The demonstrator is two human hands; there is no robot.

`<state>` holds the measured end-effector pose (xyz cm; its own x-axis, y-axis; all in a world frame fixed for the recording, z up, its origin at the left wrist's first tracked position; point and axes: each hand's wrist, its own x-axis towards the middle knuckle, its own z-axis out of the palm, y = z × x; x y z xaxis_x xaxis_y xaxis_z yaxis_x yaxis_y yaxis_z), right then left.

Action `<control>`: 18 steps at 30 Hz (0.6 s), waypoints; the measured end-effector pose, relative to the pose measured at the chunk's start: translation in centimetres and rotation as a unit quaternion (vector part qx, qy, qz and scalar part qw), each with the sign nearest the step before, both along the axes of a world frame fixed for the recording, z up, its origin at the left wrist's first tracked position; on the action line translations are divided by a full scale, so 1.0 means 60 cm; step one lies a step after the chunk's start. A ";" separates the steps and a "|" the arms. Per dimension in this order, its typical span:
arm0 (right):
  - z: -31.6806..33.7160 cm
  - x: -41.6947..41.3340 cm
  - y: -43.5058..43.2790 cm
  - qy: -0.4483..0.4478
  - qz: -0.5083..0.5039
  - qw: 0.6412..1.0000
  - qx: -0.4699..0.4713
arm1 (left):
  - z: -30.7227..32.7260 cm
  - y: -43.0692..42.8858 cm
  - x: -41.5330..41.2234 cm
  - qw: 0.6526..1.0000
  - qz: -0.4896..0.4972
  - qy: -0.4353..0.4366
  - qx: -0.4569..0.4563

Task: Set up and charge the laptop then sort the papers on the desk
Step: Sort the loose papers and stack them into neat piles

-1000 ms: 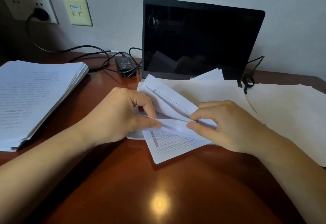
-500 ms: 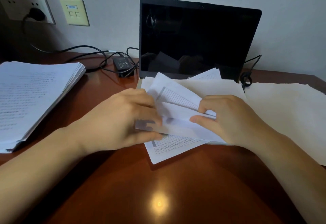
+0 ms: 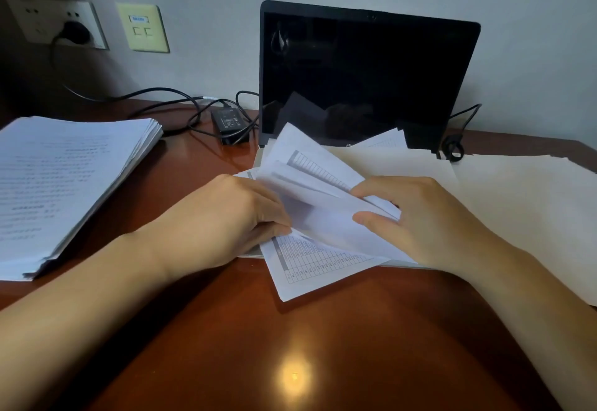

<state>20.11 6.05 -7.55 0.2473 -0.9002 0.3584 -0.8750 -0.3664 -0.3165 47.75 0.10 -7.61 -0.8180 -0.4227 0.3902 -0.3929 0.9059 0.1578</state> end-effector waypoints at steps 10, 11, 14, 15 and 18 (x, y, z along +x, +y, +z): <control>0.008 0.013 0.007 -0.064 0.050 0.995 0.060 | 0.013 0.004 -0.003 0.950 0.074 0.172 0.248; 0.008 0.014 0.008 -0.073 0.052 0.994 0.061 | 0.015 0.003 -0.003 0.942 0.081 0.180 0.272; 0.006 0.013 0.008 -0.092 0.045 0.993 0.058 | 0.014 0.001 -0.003 0.922 0.120 0.200 0.309; 0.006 0.013 0.008 -0.101 0.043 0.992 0.063 | 0.012 0.001 -0.004 0.924 0.133 0.205 0.293; 0.011 0.017 0.010 -0.104 0.050 0.989 0.097 | 0.008 0.003 -0.007 0.940 0.156 0.224 0.206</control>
